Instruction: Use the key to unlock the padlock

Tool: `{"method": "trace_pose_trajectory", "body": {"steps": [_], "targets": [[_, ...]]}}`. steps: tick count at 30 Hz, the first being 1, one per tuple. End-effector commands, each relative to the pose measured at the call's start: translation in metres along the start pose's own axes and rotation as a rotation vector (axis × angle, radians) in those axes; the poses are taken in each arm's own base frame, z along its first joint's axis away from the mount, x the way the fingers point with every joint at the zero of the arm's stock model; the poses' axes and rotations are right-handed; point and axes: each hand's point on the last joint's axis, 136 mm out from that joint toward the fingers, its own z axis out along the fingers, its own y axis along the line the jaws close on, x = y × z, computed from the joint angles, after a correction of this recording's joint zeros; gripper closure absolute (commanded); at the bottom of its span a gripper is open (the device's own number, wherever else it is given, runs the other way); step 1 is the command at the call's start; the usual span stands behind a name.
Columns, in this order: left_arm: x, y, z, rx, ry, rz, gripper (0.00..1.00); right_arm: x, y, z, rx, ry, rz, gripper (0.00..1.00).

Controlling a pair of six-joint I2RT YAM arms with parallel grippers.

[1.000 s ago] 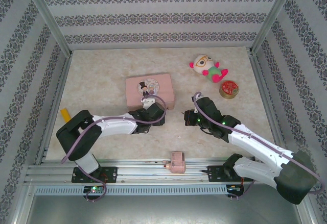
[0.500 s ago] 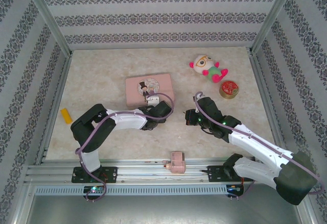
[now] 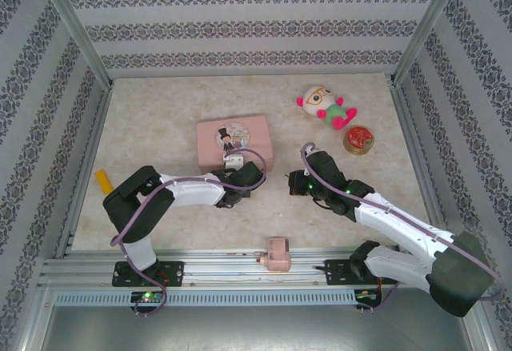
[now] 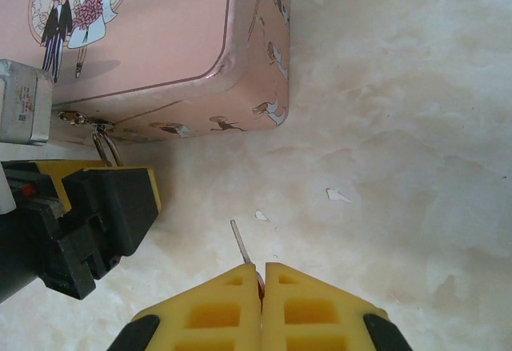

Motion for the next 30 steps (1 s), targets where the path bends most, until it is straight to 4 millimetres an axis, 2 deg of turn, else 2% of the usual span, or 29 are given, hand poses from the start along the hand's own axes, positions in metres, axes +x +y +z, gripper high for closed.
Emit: {"method": "trace_pose_trajectory", "body": {"steps": [1,7,15,26,30], "targets": [[-0.001,-0.004,-0.001,0.013,0.009,0.022,0.46,-0.004,0.002,0.002,-0.013,-0.015,-0.004,1.00],[-0.004,-0.005,0.008,0.011,0.021,0.029,0.47,-0.004,0.002,0.002,-0.014,-0.014,-0.004,1.00],[-0.011,-0.004,0.014,0.028,0.028,0.011,0.58,-0.005,0.002,0.002,-0.009,-0.017,-0.005,1.00],[-0.005,-0.003,0.016,0.029,0.058,0.006,0.58,-0.009,0.006,0.004,-0.015,-0.015,-0.013,1.00],[0.001,0.004,0.016,0.000,0.078,0.002,0.56,-0.010,0.006,0.003,-0.017,-0.018,-0.016,1.00]]}}
